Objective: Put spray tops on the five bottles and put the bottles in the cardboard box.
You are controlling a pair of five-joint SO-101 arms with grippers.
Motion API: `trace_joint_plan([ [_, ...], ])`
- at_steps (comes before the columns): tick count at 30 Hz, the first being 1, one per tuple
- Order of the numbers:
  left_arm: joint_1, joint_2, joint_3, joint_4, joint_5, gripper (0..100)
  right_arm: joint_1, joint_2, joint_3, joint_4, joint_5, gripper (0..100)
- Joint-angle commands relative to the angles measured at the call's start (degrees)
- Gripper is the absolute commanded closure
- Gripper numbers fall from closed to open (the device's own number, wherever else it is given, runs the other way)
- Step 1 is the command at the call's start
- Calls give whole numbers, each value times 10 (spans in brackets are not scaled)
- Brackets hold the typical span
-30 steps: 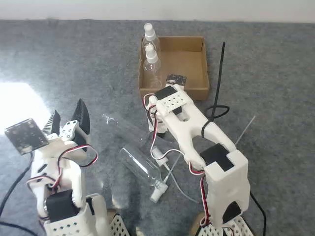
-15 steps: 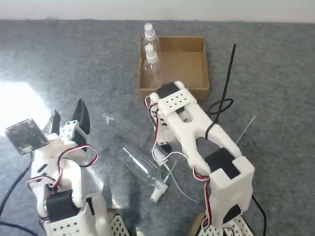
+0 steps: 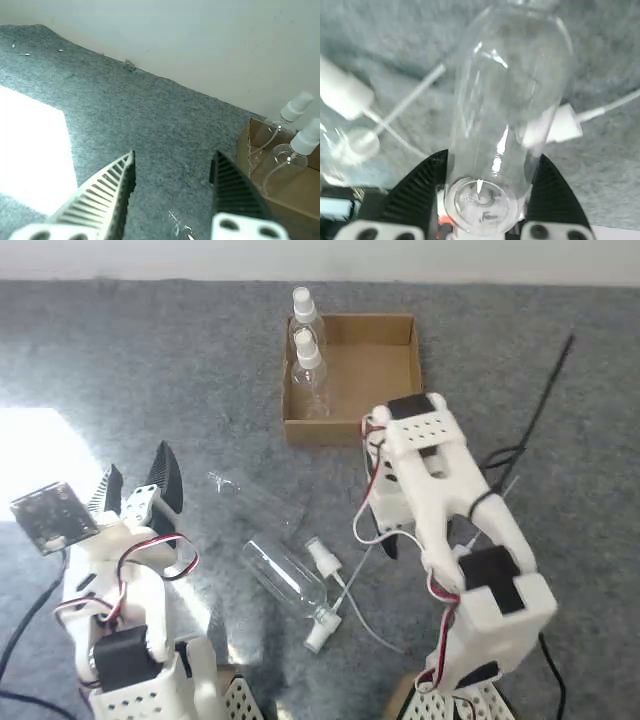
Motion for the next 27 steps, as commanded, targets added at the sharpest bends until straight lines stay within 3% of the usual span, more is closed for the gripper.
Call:
trace_joint_plan([
  [1,-2,-4,-11,-7,4,776,21,-99,56,26,66,895],
  [9,-2,-4,-11,-7,4,776,58,-169,183,25,119,782],
  [17,-2,-4,-11,-7,4,776,47,-196,180,25,114,772],
  [23,-2,-4,-11,-7,4,776,18,-169,170,22,62,764],
  [27,-2,-4,-11,-7,4,776,-10,-132,170,25,4,679],
])
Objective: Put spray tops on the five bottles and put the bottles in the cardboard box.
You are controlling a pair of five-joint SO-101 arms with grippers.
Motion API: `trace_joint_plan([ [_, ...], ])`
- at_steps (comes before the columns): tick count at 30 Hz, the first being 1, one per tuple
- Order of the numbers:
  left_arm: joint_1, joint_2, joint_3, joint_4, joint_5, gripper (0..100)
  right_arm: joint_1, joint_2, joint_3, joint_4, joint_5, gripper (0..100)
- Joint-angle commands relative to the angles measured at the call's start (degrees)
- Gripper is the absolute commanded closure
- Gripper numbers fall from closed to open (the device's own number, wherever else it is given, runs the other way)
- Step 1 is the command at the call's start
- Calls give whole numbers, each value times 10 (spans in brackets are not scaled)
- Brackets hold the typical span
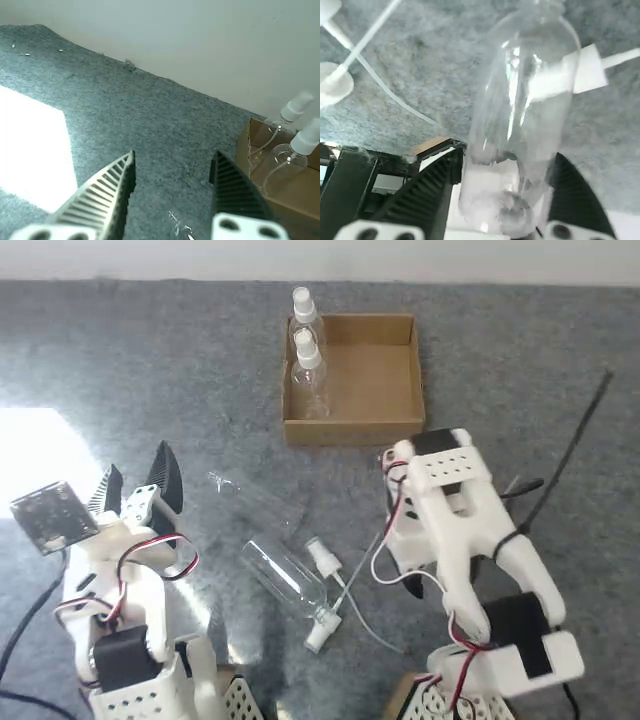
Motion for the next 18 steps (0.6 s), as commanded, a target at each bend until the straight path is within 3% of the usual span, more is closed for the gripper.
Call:
trace_joint_plan([
  [1,-2,-4,-11,-7,4,776,-26,24,-31,24,-56,659],
  [10,-2,-4,-11,-7,3,776,-26,14,-63,25,-63,644],
  [18,-2,-4,-11,-7,3,776,-35,73,-143,22,-124,645],
])
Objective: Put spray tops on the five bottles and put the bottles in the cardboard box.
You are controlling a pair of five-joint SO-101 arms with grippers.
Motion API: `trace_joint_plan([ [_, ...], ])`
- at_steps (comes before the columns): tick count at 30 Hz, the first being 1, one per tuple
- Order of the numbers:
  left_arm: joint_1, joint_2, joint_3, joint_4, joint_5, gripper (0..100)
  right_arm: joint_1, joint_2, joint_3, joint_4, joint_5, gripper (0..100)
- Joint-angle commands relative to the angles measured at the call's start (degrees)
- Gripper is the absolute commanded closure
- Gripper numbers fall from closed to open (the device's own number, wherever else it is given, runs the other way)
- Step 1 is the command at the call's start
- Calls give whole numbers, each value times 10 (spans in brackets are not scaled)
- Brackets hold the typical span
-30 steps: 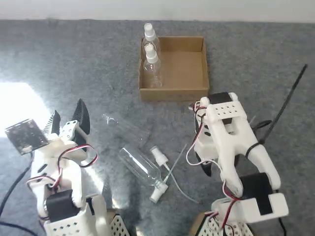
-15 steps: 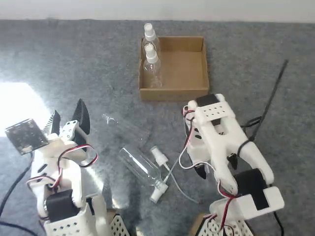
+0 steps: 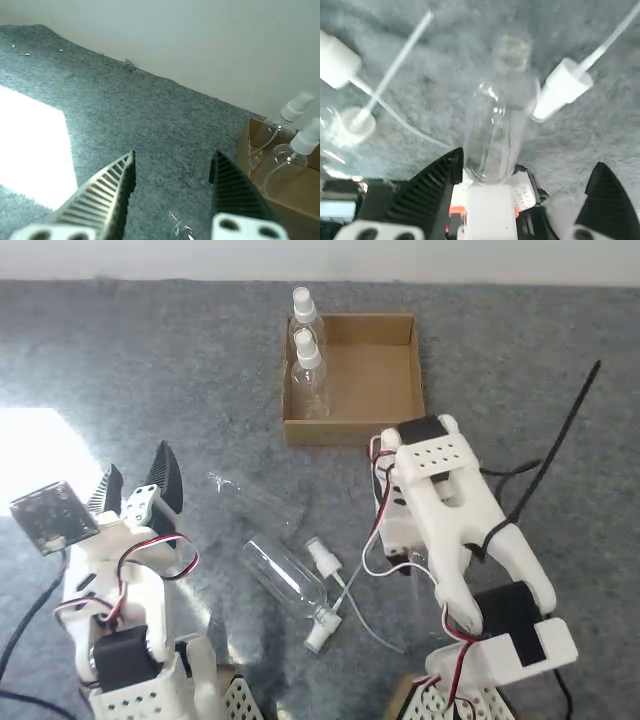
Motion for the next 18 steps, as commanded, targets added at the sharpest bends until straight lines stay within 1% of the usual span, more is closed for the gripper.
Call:
trace_joint_plan([
  [1,-2,-4,-11,-7,3,776,-13,63,-71,22,-18,645],
  [6,-2,-4,-11,-7,3,776,-7,164,-137,23,-18,645],
  [11,-2,-4,-11,-7,3,776,-9,238,-169,22,-18,645],
  [13,-2,-4,-11,-7,3,776,-7,262,-182,22,-18,671],
  [16,-2,-4,-11,-7,3,776,-2,292,-197,21,-14,741],
  [18,-2,-4,-11,-7,3,776,-1,310,-206,21,-13,764],
])
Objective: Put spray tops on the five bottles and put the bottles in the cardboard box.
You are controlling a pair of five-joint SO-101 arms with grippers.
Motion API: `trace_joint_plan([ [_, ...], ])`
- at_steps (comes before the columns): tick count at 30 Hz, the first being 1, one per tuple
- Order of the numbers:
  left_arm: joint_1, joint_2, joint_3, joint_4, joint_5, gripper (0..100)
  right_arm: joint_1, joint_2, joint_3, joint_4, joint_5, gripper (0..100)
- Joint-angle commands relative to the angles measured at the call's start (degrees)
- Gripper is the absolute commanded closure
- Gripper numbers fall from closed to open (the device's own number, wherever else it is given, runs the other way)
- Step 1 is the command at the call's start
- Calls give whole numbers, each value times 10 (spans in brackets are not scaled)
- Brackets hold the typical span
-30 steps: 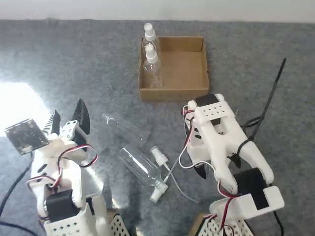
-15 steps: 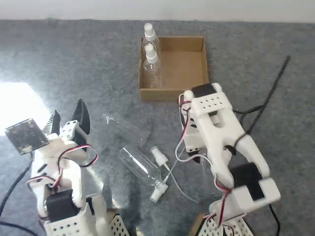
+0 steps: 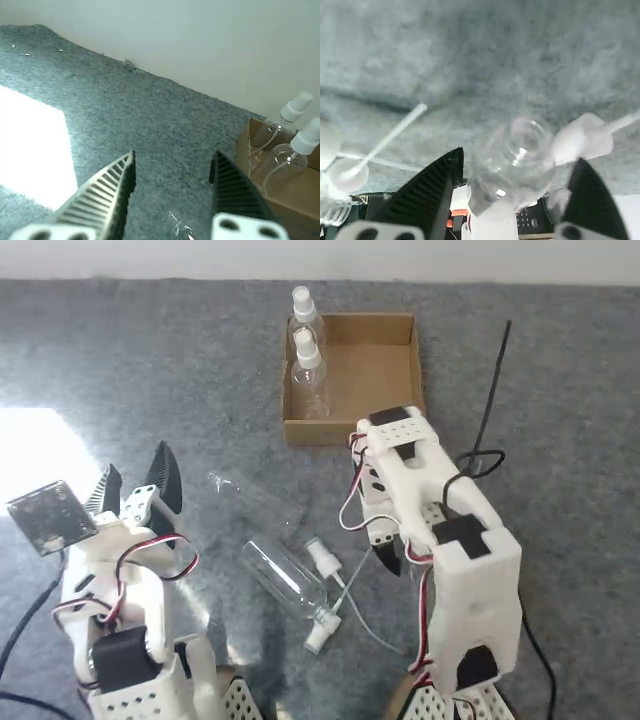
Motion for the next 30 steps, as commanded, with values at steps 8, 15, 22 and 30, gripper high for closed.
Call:
trace_joint_plan([
  [8,-2,-4,-11,-7,3,776,41,32,-41,23,1,768],
  [15,-1,-4,-11,-7,3,776,45,15,-40,24,36,898],
  [22,-1,-4,-11,-7,3,776,44,-16,-40,26,38,909],
  [30,-1,-4,-11,-7,3,776,9,-171,1,27,38,911],
])
